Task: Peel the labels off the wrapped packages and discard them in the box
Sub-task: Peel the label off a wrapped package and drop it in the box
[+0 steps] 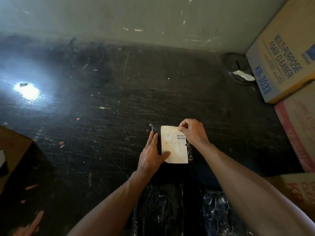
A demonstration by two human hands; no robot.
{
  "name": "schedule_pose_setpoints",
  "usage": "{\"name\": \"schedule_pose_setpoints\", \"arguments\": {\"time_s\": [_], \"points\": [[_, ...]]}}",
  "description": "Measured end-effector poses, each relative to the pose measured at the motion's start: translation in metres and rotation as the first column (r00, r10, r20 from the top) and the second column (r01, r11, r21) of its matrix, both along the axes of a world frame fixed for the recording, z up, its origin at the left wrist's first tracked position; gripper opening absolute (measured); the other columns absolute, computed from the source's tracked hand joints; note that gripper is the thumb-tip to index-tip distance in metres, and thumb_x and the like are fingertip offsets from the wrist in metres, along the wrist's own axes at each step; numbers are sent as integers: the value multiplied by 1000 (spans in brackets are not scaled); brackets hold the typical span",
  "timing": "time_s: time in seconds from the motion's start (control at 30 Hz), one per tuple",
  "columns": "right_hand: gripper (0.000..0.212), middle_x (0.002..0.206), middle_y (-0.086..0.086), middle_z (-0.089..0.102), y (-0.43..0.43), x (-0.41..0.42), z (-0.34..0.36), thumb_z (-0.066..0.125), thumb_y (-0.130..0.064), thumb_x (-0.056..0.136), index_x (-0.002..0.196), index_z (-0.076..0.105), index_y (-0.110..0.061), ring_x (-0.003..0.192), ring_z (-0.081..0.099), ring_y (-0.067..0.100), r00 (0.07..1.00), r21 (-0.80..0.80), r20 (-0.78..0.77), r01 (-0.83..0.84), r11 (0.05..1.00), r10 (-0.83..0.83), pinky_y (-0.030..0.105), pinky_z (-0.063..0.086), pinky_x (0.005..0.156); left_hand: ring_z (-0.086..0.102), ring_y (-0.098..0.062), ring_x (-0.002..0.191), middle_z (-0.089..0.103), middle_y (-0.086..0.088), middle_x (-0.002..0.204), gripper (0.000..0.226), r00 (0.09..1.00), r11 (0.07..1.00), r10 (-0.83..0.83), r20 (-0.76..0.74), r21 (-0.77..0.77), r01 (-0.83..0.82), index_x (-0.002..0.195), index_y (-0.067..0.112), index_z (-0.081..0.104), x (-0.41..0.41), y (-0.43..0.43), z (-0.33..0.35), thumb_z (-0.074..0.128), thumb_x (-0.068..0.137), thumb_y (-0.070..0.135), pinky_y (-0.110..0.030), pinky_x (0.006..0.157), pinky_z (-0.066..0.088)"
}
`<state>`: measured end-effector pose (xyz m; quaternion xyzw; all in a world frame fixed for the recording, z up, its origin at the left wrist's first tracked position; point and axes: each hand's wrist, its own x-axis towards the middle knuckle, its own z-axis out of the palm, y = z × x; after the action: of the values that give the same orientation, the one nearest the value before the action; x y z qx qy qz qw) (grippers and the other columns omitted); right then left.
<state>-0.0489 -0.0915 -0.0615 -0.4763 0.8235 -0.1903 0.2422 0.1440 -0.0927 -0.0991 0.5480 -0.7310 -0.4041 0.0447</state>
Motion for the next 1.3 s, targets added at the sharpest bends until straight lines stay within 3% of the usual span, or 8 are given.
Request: {"name": "schedule_pose_setpoints", "arguments": {"time_s": [0.23, 0.37, 0.5, 0.7, 0.93, 1.13, 1.3], "points": [[5, 89, -10, 69, 24, 0, 27, 70, -22, 91, 87, 69, -23, 83, 65, 3, 998, -79, 61, 12, 997, -7, 17, 48, 67, 29, -23, 145, -2, 8, 165, 98, 1000, 1000, -17, 2, 9, 17, 158, 21, 10, -4, -1, 2, 73, 85, 41, -45, 109, 37], [3, 94, -8, 69, 38, 6, 38, 69, -23, 92, 93, 69, -20, 82, 66, 2, 997, -105, 81, 15, 994, -7, 14, 45, 57, 28, -24, 146, 0, 6, 166, 98, 999, 999, -35, 16, -1, 35, 158, 21, 10, -1, 0, 5, 73, 85, 42, -45, 110, 36], [6, 95, -6, 69, 46, 9, 44, 69, -23, 93, 95, 69, -18, 77, 66, 2, 995, -127, 88, 51, 991, -41, 11, 44, 50, 2, -16, 151, 6, 5, 165, 96, 992, 989, -124, 18, -81, 126, 157, 25, 12, 6, 0, 7, 73, 85, 39, -44, 117, 24], [4, 96, -6, 70, 48, 12, 47, 68, -21, 93, 95, 69, -18, 79, 65, 2, 998, -128, 63, 36, 991, -28, 14, 43, 59, -6, -10, 150, 3, 8, 165, 100, 952, 950, -306, 1, -66, 305, 157, 24, 11, 27, 9, -1, 77, 82, 35, -40, 120, 13], [3, 96, -5, 70, 51, 8, 54, 69, -19, 93, 93, 70, -16, 86, 64, 4, 999, -141, 50, 24, 990, -17, 15, 45, 67, -1, -10, 150, 9, 6, 165, 96, 960, 951, -280, -17, -144, 275, 157, 19, 16, 27, 11, -10, 76, 83, 27, -37, 119, 23], [7, 95, -7, 70, 58, 4, 67, 68, -19, 93, 88, 67, -22, 86, 66, 5, 995, -116, 56, -77, 990, 84, 24, 55, 77, 5, -13, 151, 14, 4, 164, 92, 958, 942, -286, -9, -188, 279, 156, 17, 21, 27, 10, -12, 76, 83, 27, -36, 119, 24], [2, 91, -9, 69, 61, -15, 111, 68, -15, 93, 92, 69, -16, 86, 66, 5, 998, -241, 67, 30, 970, -14, 21, 52, 74, 8, -14, 151, 17, 2, 164, 91, 952, 928, -306, -5, -222, 298, 155, 16, 25, 30, 11, -15, 78, 82, 27, -37, 120, 22]]}}
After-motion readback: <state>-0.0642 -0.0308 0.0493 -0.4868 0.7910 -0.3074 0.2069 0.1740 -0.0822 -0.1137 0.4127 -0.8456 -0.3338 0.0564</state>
